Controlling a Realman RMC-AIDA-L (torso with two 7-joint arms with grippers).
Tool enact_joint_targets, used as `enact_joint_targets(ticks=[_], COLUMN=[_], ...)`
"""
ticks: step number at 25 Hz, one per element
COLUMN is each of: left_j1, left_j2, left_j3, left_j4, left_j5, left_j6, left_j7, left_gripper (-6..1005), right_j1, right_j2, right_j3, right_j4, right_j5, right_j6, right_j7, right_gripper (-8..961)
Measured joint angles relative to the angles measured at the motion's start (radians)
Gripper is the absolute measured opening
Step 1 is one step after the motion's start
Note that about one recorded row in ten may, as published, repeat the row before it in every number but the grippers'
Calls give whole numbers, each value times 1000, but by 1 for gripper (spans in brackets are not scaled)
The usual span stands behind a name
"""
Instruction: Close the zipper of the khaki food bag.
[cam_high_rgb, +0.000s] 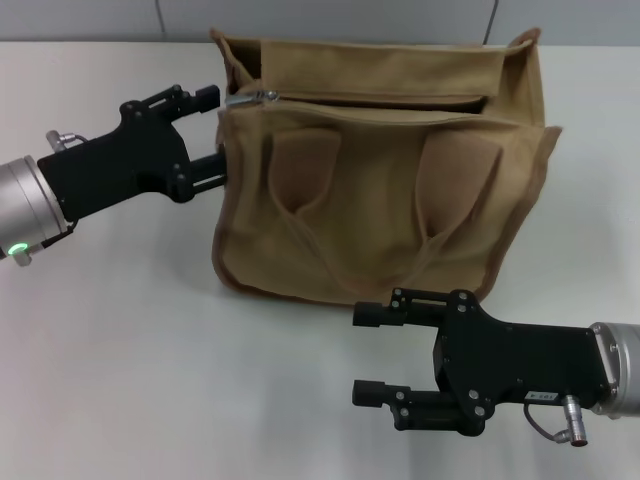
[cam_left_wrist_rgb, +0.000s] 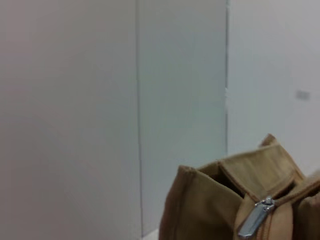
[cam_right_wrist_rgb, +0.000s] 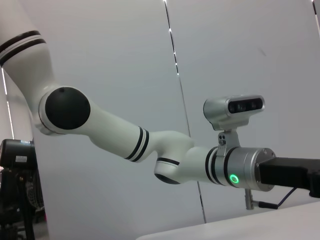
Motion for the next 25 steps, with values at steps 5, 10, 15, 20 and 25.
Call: enact_joint_targets(ticks=[5, 10, 15, 20, 25], left_j1=[5, 18, 16, 17, 26], left_j2=[-4, -3, -2, -3, -4], left_j3=[-3, 7, 23, 30, 37], left_j4=[8, 6, 6, 6, -4], left_j5=[-73, -170, -170, -172, -173], left_j6=[-20, -22, -27, -32, -1], left_j7=[-43, -50, -44, -41, -60], left_gripper=[726, 701, 675, 621, 523], right_j1=[9, 9, 4, 5, 5], right_j2=[1, 1, 2, 2, 2], right_j3=[-2, -5, 0, 0, 0], right_j4=[15, 17, 18, 19, 26], right_j5=[19, 24, 24, 24, 25], right_j6=[0, 0, 0, 2, 2], right_j7=[-9, -18, -22, -33, -45], right_gripper=[689, 689, 689, 689, 689])
